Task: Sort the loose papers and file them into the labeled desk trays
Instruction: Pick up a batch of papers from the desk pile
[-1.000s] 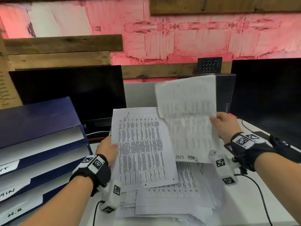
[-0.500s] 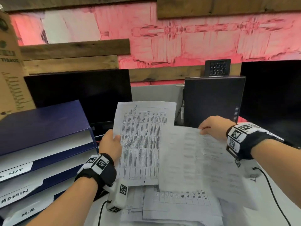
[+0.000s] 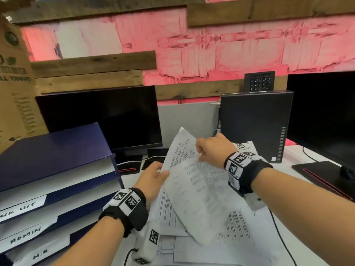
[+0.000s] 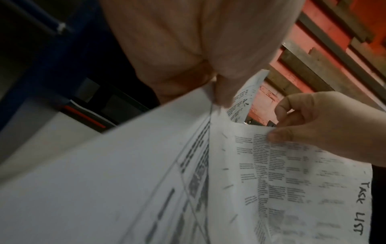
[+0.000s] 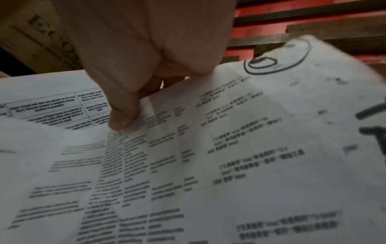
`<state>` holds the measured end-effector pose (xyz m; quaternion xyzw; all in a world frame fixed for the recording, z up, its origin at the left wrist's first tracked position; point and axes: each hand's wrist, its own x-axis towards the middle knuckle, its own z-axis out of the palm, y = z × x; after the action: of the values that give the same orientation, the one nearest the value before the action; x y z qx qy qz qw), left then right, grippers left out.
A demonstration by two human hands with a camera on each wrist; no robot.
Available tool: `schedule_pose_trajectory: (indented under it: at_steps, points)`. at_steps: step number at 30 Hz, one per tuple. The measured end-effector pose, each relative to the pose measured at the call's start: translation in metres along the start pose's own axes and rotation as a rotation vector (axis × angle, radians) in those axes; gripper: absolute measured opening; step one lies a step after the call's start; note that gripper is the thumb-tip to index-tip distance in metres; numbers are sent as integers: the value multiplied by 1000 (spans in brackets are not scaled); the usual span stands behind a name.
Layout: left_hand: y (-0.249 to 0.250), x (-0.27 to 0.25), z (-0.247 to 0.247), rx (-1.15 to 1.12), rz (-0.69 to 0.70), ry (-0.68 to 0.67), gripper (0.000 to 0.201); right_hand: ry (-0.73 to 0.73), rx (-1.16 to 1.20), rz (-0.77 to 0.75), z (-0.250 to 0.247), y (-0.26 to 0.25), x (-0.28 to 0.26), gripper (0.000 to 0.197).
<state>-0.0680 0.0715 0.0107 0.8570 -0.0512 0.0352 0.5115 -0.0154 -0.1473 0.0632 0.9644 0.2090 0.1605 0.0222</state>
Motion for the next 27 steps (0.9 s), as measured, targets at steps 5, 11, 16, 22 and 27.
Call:
schedule_pose_trajectory:
  at_steps: [5,11,16,22,27]
  points:
    - [-13,9,-7,255,19,89,23,-14,42,42,3,6,-6,38]
    - [-20,12,-15,153,6,199,28,66,228,422,4,69,-43,77]
    - [-17,10,-9,-27,-9,267,30,-13,770,645,18,95,-74,82]
    - [-11,2,-4,-96,-30,216,28,105,613,567,25,101,-76,6]
    - [-12,3,-11,-61,-38,219,24,26,473,495,8,102,-70,10]
